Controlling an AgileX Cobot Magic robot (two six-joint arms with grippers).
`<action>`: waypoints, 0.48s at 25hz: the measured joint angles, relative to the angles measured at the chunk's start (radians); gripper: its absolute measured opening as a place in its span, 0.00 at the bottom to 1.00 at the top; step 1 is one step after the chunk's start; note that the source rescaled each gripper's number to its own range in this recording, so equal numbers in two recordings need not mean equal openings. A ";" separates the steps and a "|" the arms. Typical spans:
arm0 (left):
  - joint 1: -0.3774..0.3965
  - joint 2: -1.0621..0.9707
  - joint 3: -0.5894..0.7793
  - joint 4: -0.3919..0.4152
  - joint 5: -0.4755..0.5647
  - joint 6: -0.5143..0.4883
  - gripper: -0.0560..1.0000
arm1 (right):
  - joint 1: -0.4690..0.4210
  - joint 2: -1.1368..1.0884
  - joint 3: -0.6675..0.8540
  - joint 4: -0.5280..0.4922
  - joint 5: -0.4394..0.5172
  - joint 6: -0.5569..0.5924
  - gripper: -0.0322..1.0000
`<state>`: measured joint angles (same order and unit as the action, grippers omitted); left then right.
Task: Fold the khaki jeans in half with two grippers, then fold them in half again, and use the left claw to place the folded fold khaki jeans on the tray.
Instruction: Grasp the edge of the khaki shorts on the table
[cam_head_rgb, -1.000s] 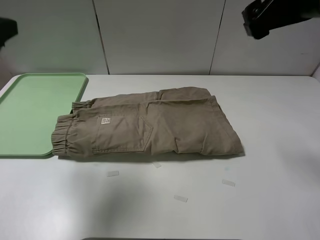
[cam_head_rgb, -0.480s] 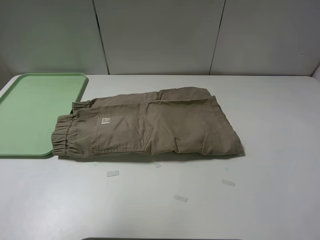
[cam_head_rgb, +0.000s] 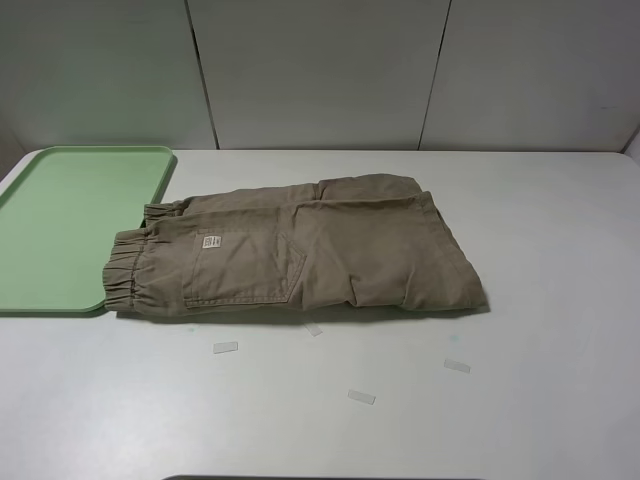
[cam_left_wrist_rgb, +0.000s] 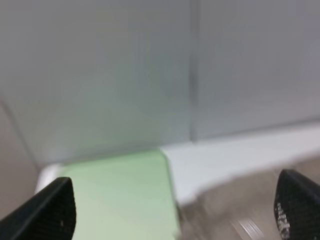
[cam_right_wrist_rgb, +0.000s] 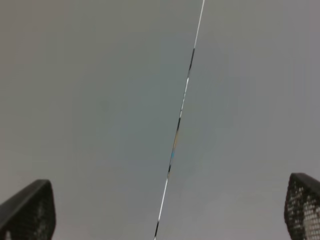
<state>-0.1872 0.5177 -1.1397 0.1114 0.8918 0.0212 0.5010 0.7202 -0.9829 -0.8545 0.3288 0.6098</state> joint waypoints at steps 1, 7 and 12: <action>0.000 0.000 -0.010 -0.028 0.048 0.016 0.84 | 0.000 -0.009 0.000 0.058 0.019 -0.066 1.00; -0.058 -0.027 -0.016 -0.060 0.198 0.038 0.84 | 0.005 -0.084 0.000 0.234 0.116 -0.323 1.00; -0.110 -0.151 0.095 -0.050 0.265 0.028 0.84 | 0.015 -0.148 0.000 0.247 0.191 -0.350 1.00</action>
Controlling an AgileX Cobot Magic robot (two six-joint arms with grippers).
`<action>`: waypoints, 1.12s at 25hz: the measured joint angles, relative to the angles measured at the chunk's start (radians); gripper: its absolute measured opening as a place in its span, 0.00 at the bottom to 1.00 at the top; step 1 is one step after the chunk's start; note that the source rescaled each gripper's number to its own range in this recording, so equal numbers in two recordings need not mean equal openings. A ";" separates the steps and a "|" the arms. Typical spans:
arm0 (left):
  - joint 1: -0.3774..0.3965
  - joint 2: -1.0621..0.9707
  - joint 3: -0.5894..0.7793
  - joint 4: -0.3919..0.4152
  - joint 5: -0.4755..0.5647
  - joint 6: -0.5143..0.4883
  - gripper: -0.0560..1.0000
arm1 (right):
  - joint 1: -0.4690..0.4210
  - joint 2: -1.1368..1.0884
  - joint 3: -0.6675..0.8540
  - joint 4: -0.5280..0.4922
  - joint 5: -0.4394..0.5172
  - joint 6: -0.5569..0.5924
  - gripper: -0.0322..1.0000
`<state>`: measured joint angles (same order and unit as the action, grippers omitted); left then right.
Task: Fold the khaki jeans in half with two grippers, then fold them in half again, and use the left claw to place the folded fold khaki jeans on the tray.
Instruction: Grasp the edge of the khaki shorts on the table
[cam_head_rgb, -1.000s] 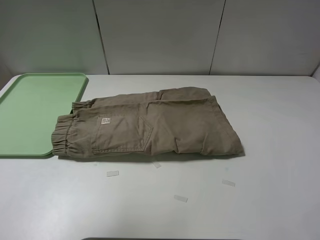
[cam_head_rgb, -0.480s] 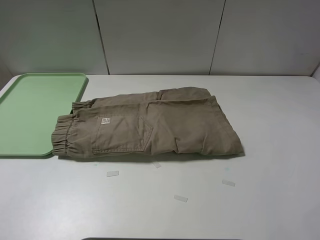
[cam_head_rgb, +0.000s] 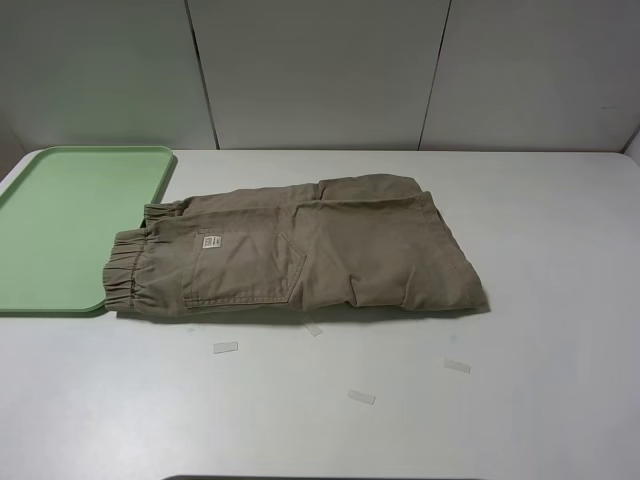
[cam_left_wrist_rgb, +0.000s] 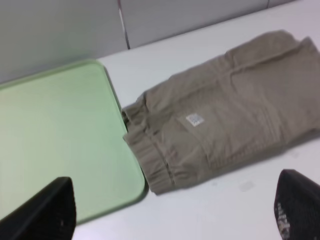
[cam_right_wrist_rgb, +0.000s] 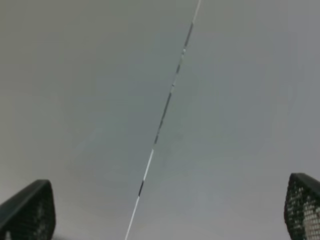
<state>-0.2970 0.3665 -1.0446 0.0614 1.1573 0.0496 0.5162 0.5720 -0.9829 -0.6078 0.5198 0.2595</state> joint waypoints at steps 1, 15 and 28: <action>-0.001 -0.030 0.032 0.001 0.000 -0.008 0.84 | 0.000 -0.006 0.000 0.001 0.017 0.000 1.00; -0.003 -0.374 0.392 0.000 -0.048 -0.079 0.84 | 0.000 -0.010 0.000 0.036 0.052 -0.001 1.00; -0.003 -0.374 0.550 -0.043 -0.092 -0.069 0.84 | 0.000 -0.010 0.000 0.086 0.080 -0.001 1.00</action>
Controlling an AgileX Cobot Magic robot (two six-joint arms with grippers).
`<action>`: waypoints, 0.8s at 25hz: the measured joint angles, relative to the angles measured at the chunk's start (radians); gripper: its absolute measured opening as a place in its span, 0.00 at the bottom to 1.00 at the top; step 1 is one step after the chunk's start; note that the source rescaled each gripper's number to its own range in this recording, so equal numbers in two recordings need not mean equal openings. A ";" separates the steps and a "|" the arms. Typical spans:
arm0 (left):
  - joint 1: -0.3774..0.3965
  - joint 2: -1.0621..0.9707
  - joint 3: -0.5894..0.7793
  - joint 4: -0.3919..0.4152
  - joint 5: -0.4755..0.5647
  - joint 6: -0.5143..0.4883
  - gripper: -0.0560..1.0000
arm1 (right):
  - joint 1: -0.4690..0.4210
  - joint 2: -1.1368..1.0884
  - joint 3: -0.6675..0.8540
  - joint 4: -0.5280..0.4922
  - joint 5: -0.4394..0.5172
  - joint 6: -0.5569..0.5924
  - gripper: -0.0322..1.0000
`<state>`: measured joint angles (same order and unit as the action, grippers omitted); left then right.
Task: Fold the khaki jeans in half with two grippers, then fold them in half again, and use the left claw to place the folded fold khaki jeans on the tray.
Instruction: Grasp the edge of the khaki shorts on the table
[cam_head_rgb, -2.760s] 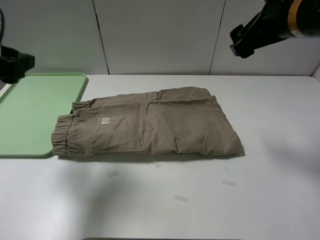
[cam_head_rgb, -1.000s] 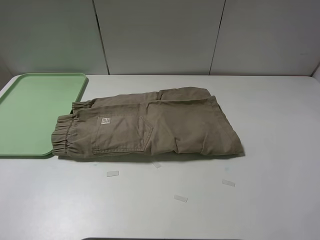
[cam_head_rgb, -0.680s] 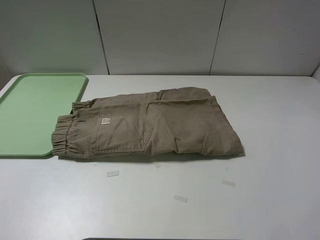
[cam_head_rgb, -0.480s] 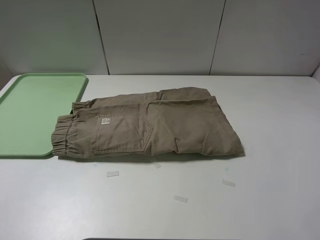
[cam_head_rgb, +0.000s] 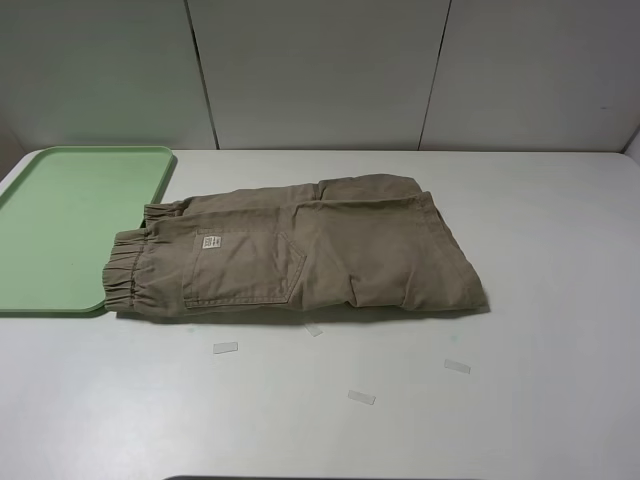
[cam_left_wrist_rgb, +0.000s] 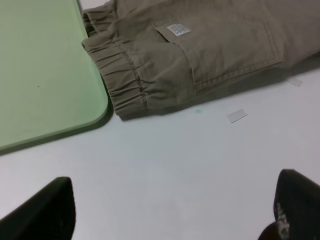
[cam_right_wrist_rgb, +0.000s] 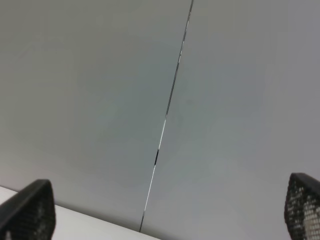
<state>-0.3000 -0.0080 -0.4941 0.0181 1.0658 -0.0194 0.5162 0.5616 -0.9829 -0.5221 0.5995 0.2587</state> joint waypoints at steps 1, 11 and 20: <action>0.000 0.000 0.000 0.000 0.000 0.001 0.84 | 0.000 0.000 0.000 0.002 0.001 0.000 1.00; 0.000 0.000 0.000 -0.001 0.000 0.001 0.84 | 0.000 0.000 0.000 0.046 0.063 0.000 1.00; 0.000 0.000 0.000 -0.002 0.000 0.002 0.84 | 0.000 0.126 0.000 0.142 0.253 -0.007 1.00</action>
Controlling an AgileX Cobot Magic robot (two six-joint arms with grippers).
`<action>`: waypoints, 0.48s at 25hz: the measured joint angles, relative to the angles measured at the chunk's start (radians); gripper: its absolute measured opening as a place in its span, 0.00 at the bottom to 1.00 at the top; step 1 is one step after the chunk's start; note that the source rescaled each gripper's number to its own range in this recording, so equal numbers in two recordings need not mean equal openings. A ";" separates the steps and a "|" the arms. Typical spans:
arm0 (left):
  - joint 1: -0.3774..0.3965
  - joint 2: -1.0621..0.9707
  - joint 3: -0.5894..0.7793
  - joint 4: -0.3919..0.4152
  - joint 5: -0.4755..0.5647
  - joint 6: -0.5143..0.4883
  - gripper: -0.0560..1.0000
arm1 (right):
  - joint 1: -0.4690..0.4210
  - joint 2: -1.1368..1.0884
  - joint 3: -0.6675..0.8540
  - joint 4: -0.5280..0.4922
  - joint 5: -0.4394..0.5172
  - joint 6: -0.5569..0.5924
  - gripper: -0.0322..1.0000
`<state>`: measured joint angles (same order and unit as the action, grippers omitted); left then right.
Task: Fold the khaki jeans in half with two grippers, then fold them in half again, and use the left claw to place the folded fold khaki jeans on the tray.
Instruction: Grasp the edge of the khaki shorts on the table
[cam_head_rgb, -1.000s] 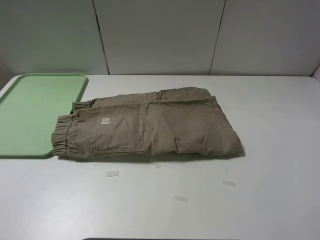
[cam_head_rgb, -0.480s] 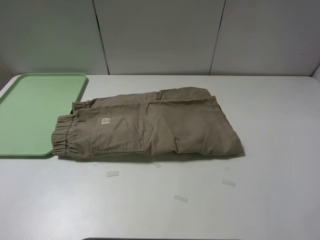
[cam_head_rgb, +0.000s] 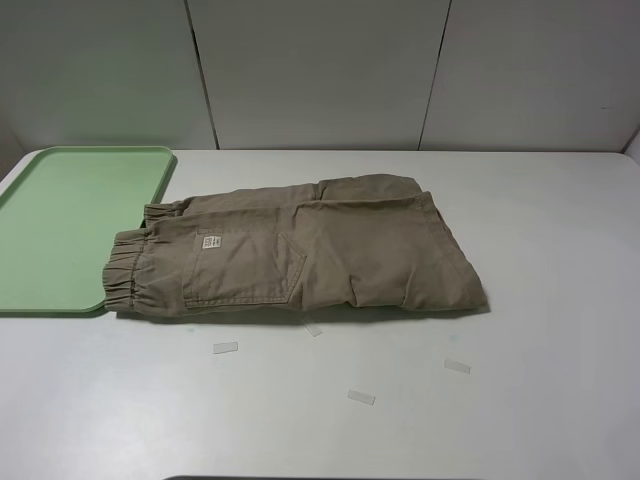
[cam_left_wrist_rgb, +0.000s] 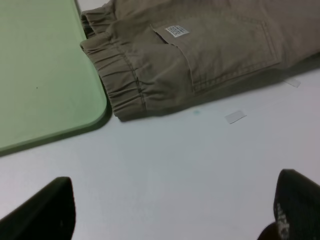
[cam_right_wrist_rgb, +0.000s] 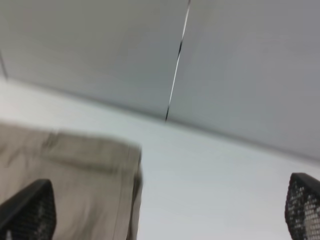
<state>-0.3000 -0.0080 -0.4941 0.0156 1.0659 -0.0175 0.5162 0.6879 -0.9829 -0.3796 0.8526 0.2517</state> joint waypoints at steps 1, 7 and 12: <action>0.000 0.000 0.000 0.000 0.000 0.000 0.84 | 0.000 0.029 0.000 0.012 0.009 -0.004 1.00; 0.000 0.000 0.000 -0.001 -0.001 0.000 0.84 | 0.000 0.202 0.000 0.078 0.015 -0.054 1.00; 0.000 0.000 0.000 -0.001 -0.001 0.000 0.84 | 0.000 0.319 0.000 0.099 -0.067 -0.085 1.00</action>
<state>-0.3000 -0.0080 -0.4941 0.0148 1.0649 -0.0172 0.5162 1.0072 -0.9829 -0.2811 0.7858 0.1663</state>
